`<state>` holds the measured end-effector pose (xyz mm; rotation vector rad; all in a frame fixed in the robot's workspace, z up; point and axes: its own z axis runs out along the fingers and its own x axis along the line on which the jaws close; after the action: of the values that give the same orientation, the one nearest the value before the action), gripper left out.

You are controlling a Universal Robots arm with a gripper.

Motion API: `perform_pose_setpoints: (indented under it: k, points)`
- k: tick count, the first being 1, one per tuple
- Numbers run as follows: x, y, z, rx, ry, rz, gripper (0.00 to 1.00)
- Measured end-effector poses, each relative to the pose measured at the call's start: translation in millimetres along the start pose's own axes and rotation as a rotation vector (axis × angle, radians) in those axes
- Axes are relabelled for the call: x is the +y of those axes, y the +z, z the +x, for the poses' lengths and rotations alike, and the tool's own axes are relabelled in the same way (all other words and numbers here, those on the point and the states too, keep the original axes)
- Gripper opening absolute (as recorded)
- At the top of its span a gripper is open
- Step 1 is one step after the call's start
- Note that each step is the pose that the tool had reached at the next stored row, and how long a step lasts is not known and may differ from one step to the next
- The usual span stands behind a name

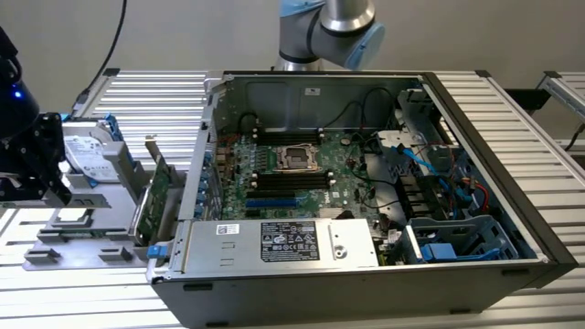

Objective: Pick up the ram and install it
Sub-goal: 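Pick up the ram and move it above insertion slot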

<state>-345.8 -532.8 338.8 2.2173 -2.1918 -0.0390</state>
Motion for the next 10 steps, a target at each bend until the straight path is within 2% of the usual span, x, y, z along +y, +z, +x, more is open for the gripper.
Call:
perform_pose_setpoints:
  k: [10]
  points:
    - [-35.4,-31.1,-2.3,0.0001,-0.001,-0.0004,0.14]
